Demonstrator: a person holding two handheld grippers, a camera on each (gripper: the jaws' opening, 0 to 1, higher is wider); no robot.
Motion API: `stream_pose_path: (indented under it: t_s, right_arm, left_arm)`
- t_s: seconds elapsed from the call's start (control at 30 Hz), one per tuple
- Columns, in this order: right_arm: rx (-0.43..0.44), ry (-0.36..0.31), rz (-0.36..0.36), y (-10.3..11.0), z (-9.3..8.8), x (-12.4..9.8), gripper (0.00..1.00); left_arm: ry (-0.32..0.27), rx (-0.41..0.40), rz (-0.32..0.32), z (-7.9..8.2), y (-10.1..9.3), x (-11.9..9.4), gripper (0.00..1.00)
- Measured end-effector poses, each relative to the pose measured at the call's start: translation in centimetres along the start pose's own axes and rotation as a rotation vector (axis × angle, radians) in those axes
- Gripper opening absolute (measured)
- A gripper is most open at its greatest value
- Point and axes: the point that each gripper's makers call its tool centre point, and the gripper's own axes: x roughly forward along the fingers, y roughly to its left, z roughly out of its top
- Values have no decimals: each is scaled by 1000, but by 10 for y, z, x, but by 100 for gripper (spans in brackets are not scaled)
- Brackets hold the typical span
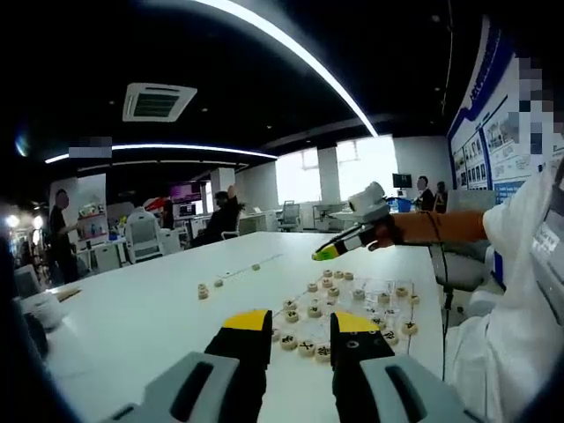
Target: Pick up the chess pieces one by one and place each piece onto its starting position on the chessboard, setting the pieces on their correct points until all the chess pieces are arranged in the starting layout
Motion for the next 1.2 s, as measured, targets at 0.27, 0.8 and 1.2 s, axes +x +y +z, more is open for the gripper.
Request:
stream_pose_path:
  t_s: [0.27,0.8,1.2]
  right_arm:
    - [71,29,-123,-39,-56,-61,20]
    - [67,122,-187,-51,-107,-60,20]
    - [68,135,-184,-52,-112,-51,28]
  left_arm:
    - [10,5,-22,-2,-5,4,28]
    - [-17,38,-121,0,-32,5,29]
    - [-17,33,-108,0,-27,3,29]
